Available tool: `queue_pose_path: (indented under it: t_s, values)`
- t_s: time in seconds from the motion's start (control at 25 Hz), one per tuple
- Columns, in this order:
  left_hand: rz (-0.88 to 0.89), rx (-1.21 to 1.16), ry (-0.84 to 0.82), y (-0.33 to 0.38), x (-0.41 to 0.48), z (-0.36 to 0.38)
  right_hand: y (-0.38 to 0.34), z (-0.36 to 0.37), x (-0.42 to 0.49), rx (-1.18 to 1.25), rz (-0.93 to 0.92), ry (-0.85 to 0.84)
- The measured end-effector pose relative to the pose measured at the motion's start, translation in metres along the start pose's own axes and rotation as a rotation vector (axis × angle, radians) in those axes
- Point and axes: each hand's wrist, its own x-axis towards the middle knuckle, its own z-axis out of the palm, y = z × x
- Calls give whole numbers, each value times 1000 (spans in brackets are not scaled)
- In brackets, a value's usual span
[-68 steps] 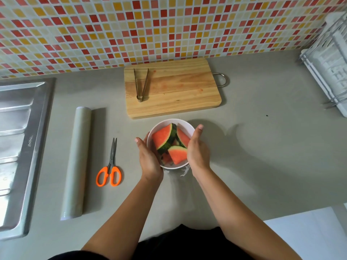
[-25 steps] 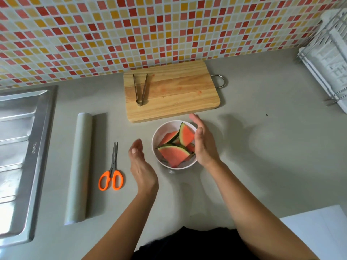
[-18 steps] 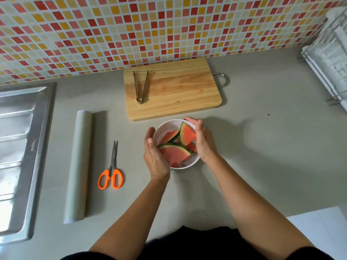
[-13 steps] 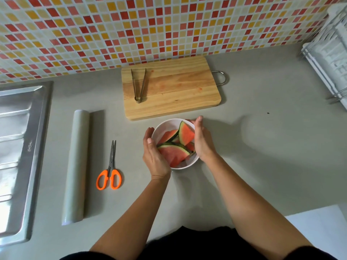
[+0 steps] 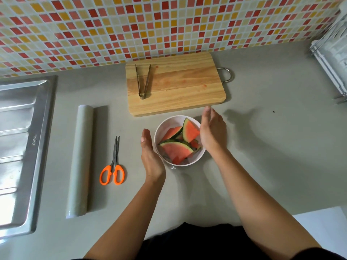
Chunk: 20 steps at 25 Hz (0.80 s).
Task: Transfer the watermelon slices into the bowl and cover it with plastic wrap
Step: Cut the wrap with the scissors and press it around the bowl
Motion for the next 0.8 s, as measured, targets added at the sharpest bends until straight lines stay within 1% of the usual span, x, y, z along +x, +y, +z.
queue_pose_path:
  t_s: [0.04,0.08,0.12,0.16,0.28,0.32,0.4,0.48,0.56,0.6,0.68,0.72,0.8]
  values:
    - [4,-44,-24,0,-1,-1,2,0,-3,211,-55,-61]
    - [18,-53,-43,1,-2,1,2,0,-8,374,-77,-164]
    - [33,-48,-56,1,-2,4,3,2,-11,463,-59,-254]
    - [38,-47,-49,1,-3,10,4,5,-12,505,-15,-297]
    - [-1,-74,6,0,-3,16,2,13,-11,543,160,-305]
    - [-6,-70,10,0,-2,17,1,13,-9,497,194,-297]
    - [-19,-61,-14,-2,2,16,-3,10,-9,355,190,-294]
    - [-55,-43,-38,-1,5,12,-8,5,-8,176,126,-291]
    - [-48,15,-72,-2,7,5,-8,-1,-3,11,44,-279]
    - [-25,43,-78,-2,9,-1,-6,-4,2,19,-10,-260]
    - [35,57,-102,4,18,-8,-2,-11,9,227,-115,-276]
    - [55,67,-152,10,25,-9,-2,-12,11,329,-183,-324]
    - [63,107,-296,21,36,-4,-7,-10,12,389,-289,-446]
